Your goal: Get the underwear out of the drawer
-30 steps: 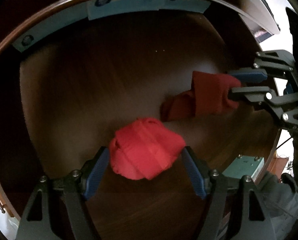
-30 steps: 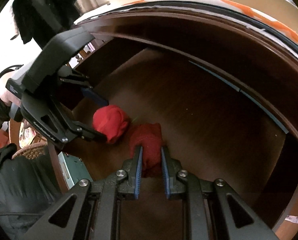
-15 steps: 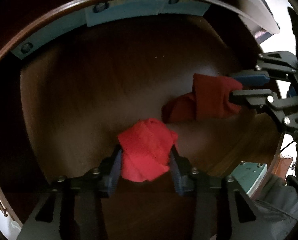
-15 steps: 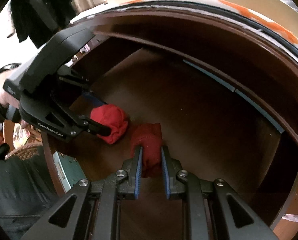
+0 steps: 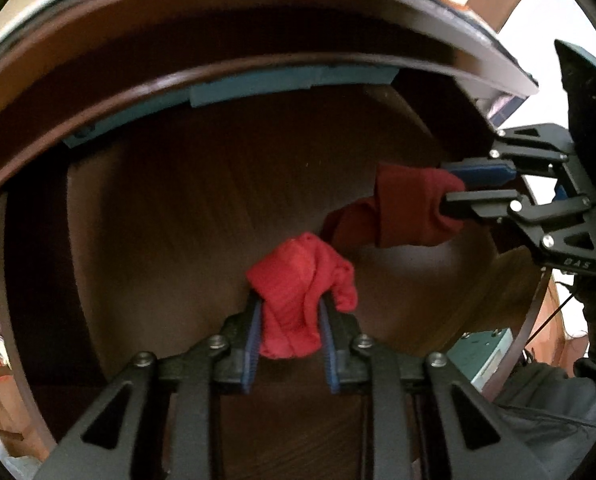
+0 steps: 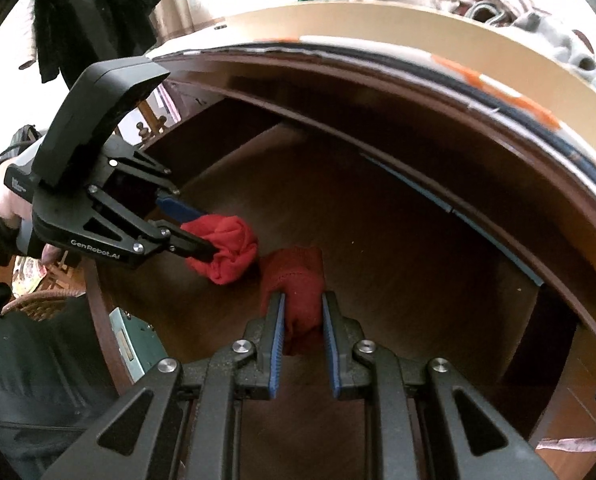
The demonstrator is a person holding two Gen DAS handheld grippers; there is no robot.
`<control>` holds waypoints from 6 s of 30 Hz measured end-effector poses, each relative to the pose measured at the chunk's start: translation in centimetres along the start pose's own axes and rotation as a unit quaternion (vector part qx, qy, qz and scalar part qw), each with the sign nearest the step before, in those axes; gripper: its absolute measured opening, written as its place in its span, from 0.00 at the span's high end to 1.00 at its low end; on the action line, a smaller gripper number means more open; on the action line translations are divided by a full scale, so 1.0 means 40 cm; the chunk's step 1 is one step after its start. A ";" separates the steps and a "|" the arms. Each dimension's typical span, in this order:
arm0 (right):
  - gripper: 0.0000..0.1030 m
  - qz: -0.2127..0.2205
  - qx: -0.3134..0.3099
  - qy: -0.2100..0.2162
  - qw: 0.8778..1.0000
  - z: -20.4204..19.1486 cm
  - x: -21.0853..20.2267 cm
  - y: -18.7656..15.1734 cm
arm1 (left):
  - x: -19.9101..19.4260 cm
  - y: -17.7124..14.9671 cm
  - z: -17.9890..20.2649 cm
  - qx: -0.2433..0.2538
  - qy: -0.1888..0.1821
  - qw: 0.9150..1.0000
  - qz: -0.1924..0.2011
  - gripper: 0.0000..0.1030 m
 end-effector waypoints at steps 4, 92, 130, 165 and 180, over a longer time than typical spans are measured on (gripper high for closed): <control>0.81 0.019 0.007 -0.007 1.000 0.000 -0.032 -0.005 | -0.038 -0.011 -0.020 -0.007 -0.003 0.999 0.036 0.77; 0.81 0.287 -0.059 -0.135 0.947 -0.005 -0.362 0.228 | -0.476 0.157 -0.032 0.021 0.119 0.919 0.375 0.77; 0.75 0.157 0.001 -0.126 0.980 0.151 -0.100 0.318 | -0.313 0.325 -0.098 0.000 0.136 0.949 0.285 0.59; 0.24 0.261 0.051 -0.259 0.929 -0.029 -0.481 0.115 | -0.556 0.071 0.080 0.000 0.097 0.904 0.416 0.07; 0.24 0.269 0.044 -0.258 0.927 -0.065 -0.486 0.113 | -0.557 0.058 0.093 -0.007 0.097 0.907 0.409 0.02</control>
Point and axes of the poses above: each gripper's, at about its wrist camera, not at the fingertips, and x roughly the way its jaws point, z to its right, y to its top, the point moved 2 cm from there along x, roughly the way its jaws point, and after that the axes turned 13 degrees about -x, right-handed, at the moved point
